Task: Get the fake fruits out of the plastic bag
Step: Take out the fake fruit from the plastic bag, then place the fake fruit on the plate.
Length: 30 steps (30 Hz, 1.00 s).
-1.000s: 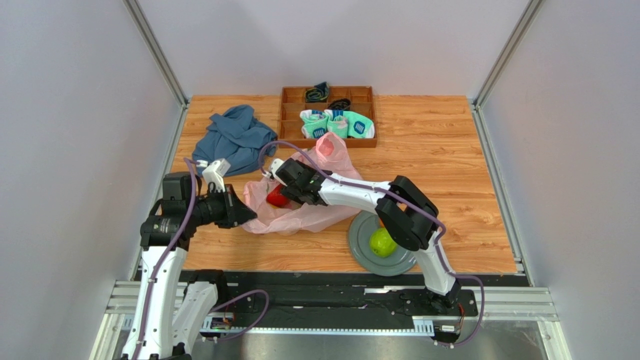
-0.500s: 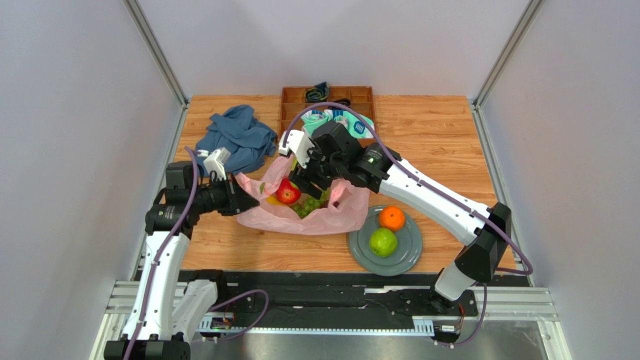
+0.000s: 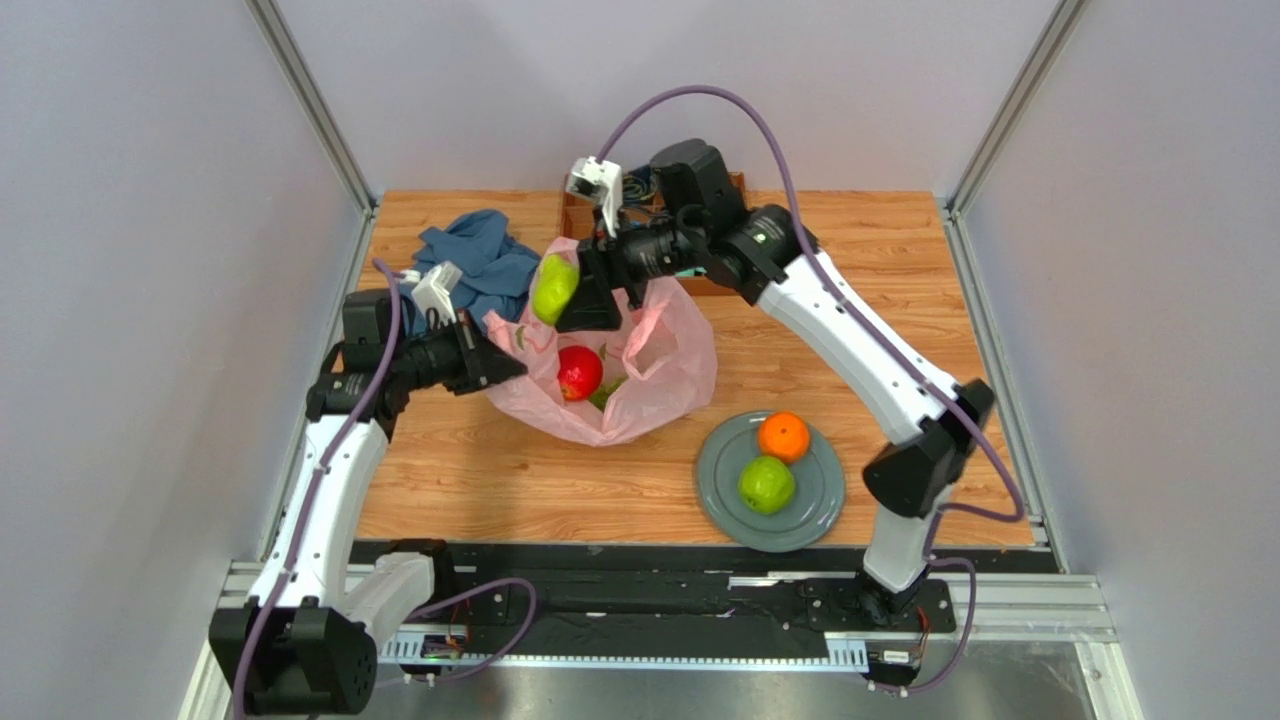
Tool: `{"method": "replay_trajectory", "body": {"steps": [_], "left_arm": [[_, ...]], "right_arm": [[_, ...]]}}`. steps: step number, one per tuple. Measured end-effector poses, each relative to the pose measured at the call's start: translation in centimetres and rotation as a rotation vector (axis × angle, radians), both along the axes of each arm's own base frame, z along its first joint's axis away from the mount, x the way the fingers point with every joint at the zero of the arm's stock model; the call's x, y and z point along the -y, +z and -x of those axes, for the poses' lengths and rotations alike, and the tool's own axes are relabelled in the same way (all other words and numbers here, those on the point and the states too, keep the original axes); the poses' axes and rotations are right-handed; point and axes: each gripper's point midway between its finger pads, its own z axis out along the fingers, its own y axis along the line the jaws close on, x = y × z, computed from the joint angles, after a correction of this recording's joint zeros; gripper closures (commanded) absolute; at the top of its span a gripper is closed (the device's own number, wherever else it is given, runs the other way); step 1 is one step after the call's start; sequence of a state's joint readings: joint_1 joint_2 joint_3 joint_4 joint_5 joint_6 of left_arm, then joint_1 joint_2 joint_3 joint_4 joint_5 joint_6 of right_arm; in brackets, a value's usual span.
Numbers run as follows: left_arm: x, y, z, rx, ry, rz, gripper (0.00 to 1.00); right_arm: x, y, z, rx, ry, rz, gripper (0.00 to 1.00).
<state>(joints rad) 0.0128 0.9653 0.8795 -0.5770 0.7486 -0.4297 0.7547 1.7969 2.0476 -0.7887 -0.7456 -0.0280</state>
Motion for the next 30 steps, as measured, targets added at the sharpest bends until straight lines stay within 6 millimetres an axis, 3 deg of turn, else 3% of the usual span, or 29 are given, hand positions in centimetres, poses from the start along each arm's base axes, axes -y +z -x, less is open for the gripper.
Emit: {"method": "replay_trajectory", "body": {"steps": [2, 5, 10, 13, 15, 19, 22, 25, 28, 30], "left_arm": [[0.0, 0.8, -1.2, 0.003, 0.002, 0.005, 1.00], [0.0, 3.7, -3.6, 0.079, 0.008, 0.008, 1.00], [-0.8, 10.3, -6.5, 0.298, 0.074, -0.005, 1.00], [-1.3, 12.6, -7.6, 0.380, 0.118, -0.015, 1.00], [-1.6, 12.8, -8.2, 0.390, 0.134, -0.022, 1.00], [-1.9, 11.2, -9.0, 0.344, 0.150, -0.036, 1.00], [-1.9, 9.8, -8.9, 0.305, 0.154, -0.041, 1.00], [-2.0, 9.3, -8.9, 0.287, 0.160, -0.044, 1.00], [-2.1, 9.2, -8.9, 0.284, 0.169, -0.043, 1.00], [-2.1, 9.1, -8.9, 0.283, 0.173, -0.042, 1.00]], "right_arm": [[-1.2, -0.8, -0.4, -0.051, 0.050, -0.001, 0.72], [-1.3, -2.7, -0.5, -0.146, 0.098, 0.035, 0.76], [1.5, -5.9, -0.2, -0.265, 0.106, 0.132, 0.79], [3.0, -7.1, -0.3, -0.314, 0.093, 0.175, 0.82], [3.7, -6.3, -0.4, -0.303, 0.083, 0.179, 0.86], [4.9, -1.0, -1.2, -0.084, 0.047, 0.118, 0.88], [8.9, 1.0, -0.1, 0.091, -0.025, 0.132, 0.91], [15.5, -0.9, 0.9, 0.207, -0.155, 0.235, 0.94], [23.8, -7.5, 2.5, 0.265, -0.298, 0.451, 0.94], [27.7, -12.5, 4.4, 0.249, -0.314, 0.601, 0.94]]}}
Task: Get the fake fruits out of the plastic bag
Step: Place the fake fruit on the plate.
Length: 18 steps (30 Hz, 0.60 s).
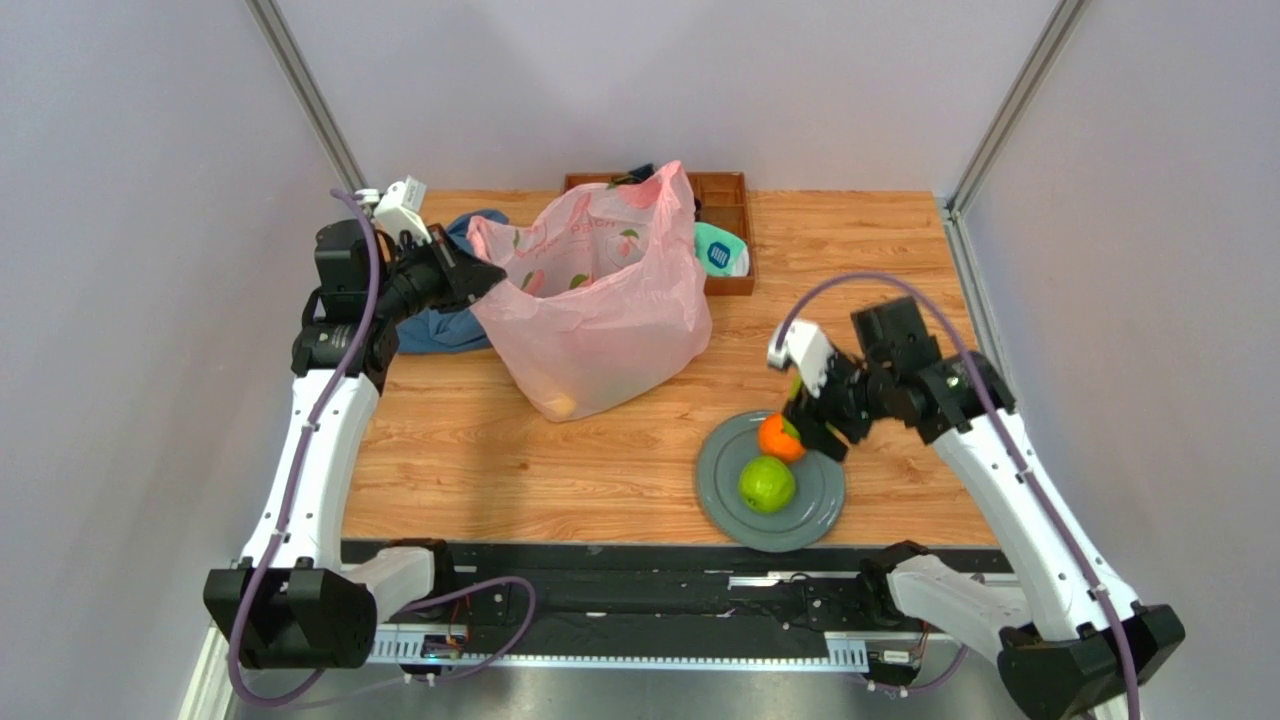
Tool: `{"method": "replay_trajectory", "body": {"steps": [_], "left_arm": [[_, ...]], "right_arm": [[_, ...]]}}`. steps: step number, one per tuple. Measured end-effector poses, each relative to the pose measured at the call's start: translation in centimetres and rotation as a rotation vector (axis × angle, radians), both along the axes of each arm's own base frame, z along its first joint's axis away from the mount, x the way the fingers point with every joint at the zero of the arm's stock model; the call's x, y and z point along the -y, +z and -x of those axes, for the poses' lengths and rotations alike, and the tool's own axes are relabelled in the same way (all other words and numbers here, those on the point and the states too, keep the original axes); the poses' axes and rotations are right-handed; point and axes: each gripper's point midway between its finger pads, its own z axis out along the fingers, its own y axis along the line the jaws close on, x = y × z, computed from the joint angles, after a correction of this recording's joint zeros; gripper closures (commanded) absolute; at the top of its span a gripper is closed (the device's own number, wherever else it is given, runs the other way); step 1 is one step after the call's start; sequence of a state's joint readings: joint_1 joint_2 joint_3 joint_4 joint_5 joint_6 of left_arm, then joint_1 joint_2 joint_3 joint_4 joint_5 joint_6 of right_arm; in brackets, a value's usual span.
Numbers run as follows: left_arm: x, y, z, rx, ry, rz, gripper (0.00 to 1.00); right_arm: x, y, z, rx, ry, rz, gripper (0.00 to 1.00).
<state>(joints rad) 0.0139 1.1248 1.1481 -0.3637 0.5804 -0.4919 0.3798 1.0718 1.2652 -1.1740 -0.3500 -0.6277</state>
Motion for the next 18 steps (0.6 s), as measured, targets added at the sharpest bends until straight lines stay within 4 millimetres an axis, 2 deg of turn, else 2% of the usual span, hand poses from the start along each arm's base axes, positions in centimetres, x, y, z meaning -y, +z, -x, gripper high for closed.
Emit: {"method": "replay_trajectory", "body": {"steps": [1, 4, 6, 10, 12, 14, 16, 18], "left_arm": [[0.0, -0.1, 0.0, -0.002, 0.002, 0.000, 1.00], [0.0, -0.6, 0.1, -0.012, 0.003, 0.000, 1.00], [0.0, -1.1, 0.2, -0.028, 0.002, 0.000, 1.00], [0.0, -2.2, 0.6, -0.064, -0.002, 0.002, 1.00], [0.0, -2.3, 0.6, -0.066, -0.002, 0.002, 1.00], [0.0, -2.2, 0.7, -0.065, -0.002, 0.002, 1.00], [0.0, -2.1, 0.8, -0.061, -0.002, 0.002, 1.00], [0.0, -1.9, 1.0, -0.054, -0.002, 0.001, 1.00]], "right_arm": [[1.9, -3.2, 1.7, -0.037, 0.006, 0.088, 0.94], [5.1, -8.8, 5.2, -0.124, 0.050, 0.241, 0.93], [6.3, -10.7, 6.2, -0.142, 0.074, 0.300, 0.93], [7.4, -13.0, 6.3, -0.189, 0.084, 0.382, 0.92], [7.7, -14.2, 6.0, -0.244, 0.071, 0.414, 0.80], [7.5, -15.4, 5.2, -0.284, 0.047, 0.432, 0.64], [7.3, -16.1, 4.6, -0.292, 0.023, 0.430, 0.57], [7.0, -16.4, 4.0, -0.276, 0.005, 0.415, 0.39]]}}
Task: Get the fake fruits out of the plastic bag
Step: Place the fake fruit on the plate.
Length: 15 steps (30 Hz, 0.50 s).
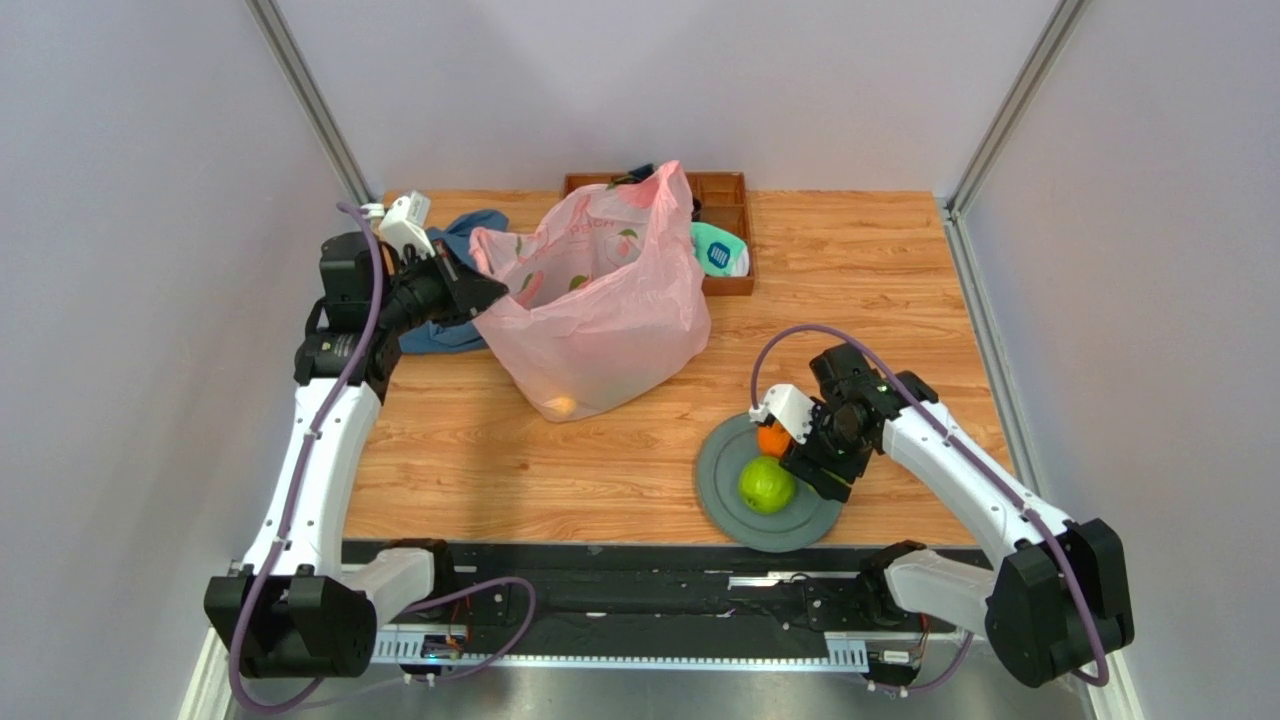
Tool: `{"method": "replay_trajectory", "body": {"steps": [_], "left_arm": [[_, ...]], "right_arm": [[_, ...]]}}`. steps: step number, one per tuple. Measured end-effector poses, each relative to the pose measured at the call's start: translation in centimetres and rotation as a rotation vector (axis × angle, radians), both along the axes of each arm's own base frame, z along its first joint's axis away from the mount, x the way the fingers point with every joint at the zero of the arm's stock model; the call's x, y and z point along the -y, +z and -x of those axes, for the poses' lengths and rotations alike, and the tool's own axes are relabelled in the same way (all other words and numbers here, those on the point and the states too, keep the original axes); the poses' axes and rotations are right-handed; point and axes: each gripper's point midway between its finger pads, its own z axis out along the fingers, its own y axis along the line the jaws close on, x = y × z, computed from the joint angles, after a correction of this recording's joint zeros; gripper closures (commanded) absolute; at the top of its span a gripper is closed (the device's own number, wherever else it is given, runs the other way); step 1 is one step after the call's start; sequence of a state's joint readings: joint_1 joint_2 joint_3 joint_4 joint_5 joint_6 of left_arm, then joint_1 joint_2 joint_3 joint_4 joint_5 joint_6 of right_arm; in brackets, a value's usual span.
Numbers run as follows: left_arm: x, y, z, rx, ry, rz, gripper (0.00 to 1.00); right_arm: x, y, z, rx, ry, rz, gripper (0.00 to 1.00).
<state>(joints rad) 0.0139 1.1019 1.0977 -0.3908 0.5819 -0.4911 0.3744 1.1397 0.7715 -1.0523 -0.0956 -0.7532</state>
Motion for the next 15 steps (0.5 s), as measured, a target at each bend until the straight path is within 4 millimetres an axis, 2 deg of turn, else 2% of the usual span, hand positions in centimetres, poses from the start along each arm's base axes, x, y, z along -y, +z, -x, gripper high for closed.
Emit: {"method": "replay_trajectory", "body": {"steps": [3, 4, 7, 11, 13, 15], "left_arm": [[0.0, 0.1, 0.4, 0.009, 0.000, -0.001, 1.00], [0.0, 0.0, 0.6, 0.009, -0.001, -0.001, 1.00], [0.1, -0.3, 1.1, 0.007, -0.007, 0.000, 1.00], [0.4, -1.3, 1.8, -0.017, -0.028, 0.010, 1.00], [0.6, -2.3, 2.4, -0.055, -0.044, 0.016, 1.00], [0.9, -3.5, 3.3, -0.105, -0.065, 0.022, 1.00]], "right_arm": [[-0.3, 0.0, -0.4, 0.015, -0.015, -0.016, 0.31], [-0.4, 0.0, -0.3, 0.011, -0.019, -0.019, 0.06], [-0.3, 0.4, 0.5, -0.020, -0.023, -0.019, 0.00], [-0.5, 2.6, 0.9, -0.013, -0.023, -0.041, 0.00], [-0.9, 5.0, 0.4, 0.015, -0.029, -0.067, 0.00], [-1.9, 8.5, -0.9, 0.061, -0.045, -0.112, 0.00]]}}
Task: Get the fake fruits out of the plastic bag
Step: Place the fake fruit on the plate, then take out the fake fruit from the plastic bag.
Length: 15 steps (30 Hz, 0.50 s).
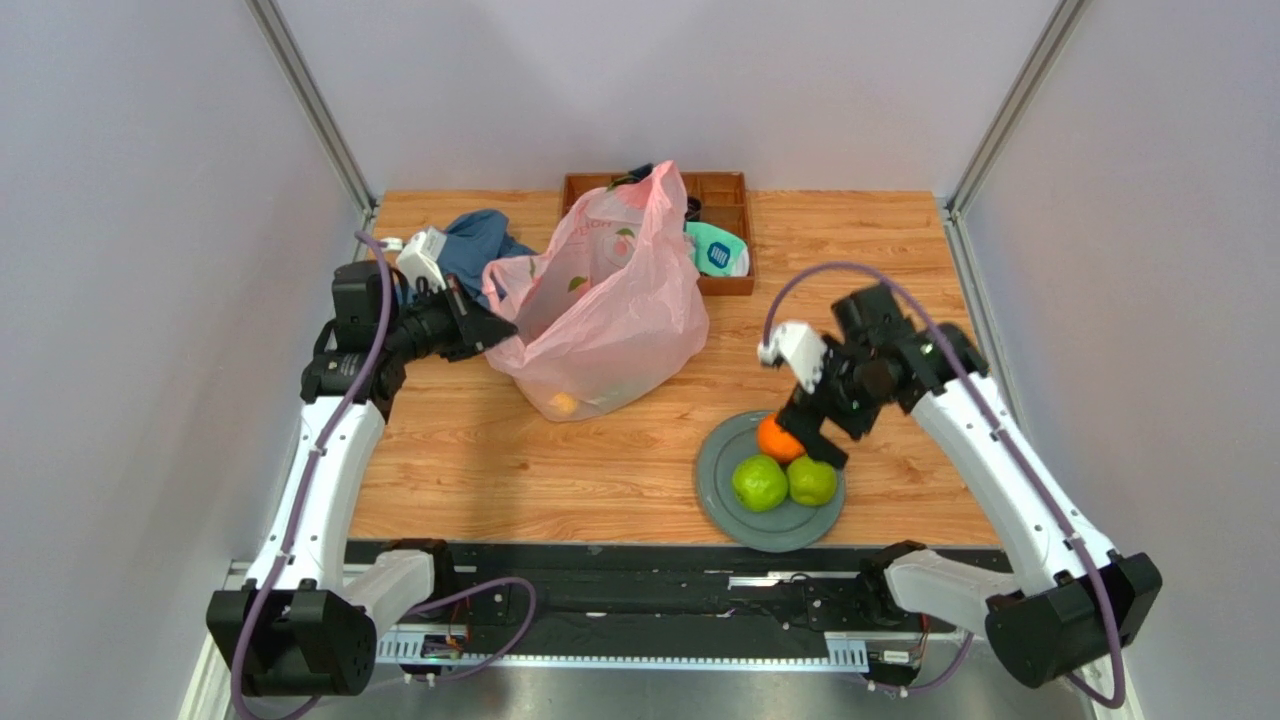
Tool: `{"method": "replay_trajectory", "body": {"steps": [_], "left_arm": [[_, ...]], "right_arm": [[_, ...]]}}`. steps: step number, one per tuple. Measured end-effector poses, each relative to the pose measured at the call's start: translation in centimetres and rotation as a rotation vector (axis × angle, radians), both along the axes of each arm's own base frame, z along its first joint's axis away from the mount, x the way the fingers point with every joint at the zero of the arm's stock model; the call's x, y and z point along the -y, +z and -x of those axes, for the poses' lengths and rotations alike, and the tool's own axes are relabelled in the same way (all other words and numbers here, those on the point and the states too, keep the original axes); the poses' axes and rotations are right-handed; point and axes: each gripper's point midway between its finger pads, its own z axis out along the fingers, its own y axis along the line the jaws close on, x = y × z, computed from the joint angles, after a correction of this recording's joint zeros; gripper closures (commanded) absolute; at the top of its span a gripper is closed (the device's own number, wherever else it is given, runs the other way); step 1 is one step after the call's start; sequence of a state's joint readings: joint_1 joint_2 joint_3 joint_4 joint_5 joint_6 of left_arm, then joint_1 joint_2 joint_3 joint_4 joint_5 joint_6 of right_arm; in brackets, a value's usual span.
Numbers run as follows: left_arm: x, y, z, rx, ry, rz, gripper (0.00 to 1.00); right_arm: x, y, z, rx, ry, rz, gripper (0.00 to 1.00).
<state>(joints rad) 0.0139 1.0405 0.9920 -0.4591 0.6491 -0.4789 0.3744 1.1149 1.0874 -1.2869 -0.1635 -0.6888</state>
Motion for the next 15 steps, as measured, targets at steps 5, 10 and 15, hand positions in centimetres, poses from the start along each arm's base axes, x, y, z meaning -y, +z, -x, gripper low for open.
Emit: {"method": "replay_trajectory", "body": {"steps": [5, 10, 15], "left_arm": [[0.4, -3.0, 3.2, -0.120, -0.039, 0.001, 1.00], [0.9, -3.8, 6.9, -0.168, -0.077, 0.021, 1.00], [1.2, -2.1, 7.9, -0.103, -0.108, 0.018, 1.00]], "right_arm": [[-7.1, 13.1, -7.3, 0.220, -0.056, -0.326, 0.03], [-18.6, 22.1, -13.0, 0.322, 0.019, -0.629, 0.16], [-29.7, 19.6, -14.2, 0.278, 0.140, -0.670, 0.76]]}}
